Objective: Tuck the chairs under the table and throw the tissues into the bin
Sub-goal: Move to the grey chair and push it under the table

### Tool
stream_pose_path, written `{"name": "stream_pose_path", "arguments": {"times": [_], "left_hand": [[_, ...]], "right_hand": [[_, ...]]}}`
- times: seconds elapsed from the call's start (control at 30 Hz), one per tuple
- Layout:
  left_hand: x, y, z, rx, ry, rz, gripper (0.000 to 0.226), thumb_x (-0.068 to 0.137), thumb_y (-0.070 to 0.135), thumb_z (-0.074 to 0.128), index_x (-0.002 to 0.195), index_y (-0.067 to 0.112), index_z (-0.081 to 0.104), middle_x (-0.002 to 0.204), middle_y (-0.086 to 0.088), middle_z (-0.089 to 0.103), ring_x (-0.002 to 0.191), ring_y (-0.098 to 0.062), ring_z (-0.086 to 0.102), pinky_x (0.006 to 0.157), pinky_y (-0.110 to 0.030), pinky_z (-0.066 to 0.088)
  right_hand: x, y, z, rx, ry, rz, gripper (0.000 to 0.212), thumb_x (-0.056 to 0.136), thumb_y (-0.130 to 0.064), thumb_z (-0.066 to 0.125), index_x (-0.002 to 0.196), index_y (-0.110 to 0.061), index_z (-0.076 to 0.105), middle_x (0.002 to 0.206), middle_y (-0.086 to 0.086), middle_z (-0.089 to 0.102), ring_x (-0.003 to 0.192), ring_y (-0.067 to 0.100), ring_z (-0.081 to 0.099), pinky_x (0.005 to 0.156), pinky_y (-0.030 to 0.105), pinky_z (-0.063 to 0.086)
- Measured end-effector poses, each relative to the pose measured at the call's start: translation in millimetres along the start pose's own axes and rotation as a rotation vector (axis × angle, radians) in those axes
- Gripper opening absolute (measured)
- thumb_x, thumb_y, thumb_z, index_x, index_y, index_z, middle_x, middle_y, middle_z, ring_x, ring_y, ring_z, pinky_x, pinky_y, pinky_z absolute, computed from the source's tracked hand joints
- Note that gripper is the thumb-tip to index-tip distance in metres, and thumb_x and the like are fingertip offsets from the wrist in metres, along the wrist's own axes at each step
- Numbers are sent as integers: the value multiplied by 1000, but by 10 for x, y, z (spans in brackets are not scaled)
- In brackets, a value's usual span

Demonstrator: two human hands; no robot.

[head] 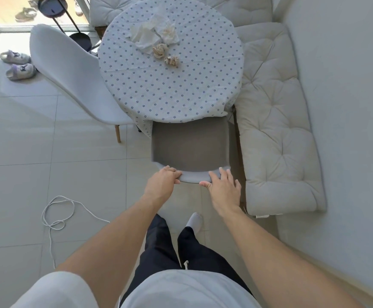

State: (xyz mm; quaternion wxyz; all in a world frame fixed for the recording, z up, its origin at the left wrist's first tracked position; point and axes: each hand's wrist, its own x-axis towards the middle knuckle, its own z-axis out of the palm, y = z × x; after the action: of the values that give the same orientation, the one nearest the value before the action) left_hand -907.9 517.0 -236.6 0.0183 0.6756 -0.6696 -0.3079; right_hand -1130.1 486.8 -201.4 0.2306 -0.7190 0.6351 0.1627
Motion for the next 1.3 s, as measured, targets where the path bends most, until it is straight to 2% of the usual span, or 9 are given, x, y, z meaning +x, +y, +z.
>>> {"name": "stream_pose_path", "arguments": {"times": [0.2,0.43,0.6,0.77,0.93,1.03,1.1,1.17,1.3], "left_hand": [[339,-10,-128,-21,24,2,33,105,11,58,137,10,70,132,-9,71,125,-29,60,99,-41,54],[653,-18,-311,-15,3,11,35,107,18,57,138,10,69,127,-10,73,117,-30,63,92,-42,55],[697,24,-329,-31,35,-21,32,107,20,57,135,13,72,127,-7,74,117,-29,64,88,-41,56],[781,72,-402,-32,-59,-55,36,107,21,57,139,10,69,129,-11,73,117,-30,63,94,-40,51],[626,182,-490,-59,-56,-92,33,105,22,62,134,8,70,128,-10,74,126,-33,60,105,-44,49],[482,228,-670,-61,-28,-132,31,106,30,59,119,8,75,109,-11,78,107,-34,69,94,-46,57],[353,244,-889,-80,-15,-165,36,106,34,56,130,12,72,119,-9,77,114,-32,69,97,-44,57],[205,244,-1150,-107,26,-209,41,106,37,55,140,16,67,132,-7,73,126,-29,64,105,-44,53],[-120,199,-1686,-109,102,-263,39,106,36,52,135,15,70,134,-6,73,128,-28,64,107,-44,52]], "right_hand": [[325,-58,-200,28,3,31,69,94,-68,37,151,-29,45,166,10,30,157,31,16,120,62,25],[645,-50,-360,35,-10,52,68,93,-67,39,152,-33,44,167,9,28,158,29,13,120,62,23],[740,-16,-270,40,19,68,55,99,-47,59,150,-35,42,168,8,24,158,27,8,118,66,26],[713,-27,-349,61,-1,73,66,95,-65,42,153,-33,41,169,8,22,159,28,6,119,64,24],[652,-44,-361,107,-42,66,65,100,-64,38,156,-31,36,171,8,16,159,30,4,122,59,22],[596,-41,-435,147,-38,45,62,102,-60,40,153,-25,43,167,10,29,156,30,18,119,55,31],[531,-52,-555,162,-10,10,63,101,-61,42,149,-20,48,156,9,46,148,29,34,111,53,41],[454,-101,-724,175,12,-15,63,99,-61,45,145,-18,50,145,7,54,140,28,43,105,52,45],[309,-307,-1155,173,59,-48,62,99,-60,45,145,-19,49,139,8,57,131,29,49,101,51,47]]}}
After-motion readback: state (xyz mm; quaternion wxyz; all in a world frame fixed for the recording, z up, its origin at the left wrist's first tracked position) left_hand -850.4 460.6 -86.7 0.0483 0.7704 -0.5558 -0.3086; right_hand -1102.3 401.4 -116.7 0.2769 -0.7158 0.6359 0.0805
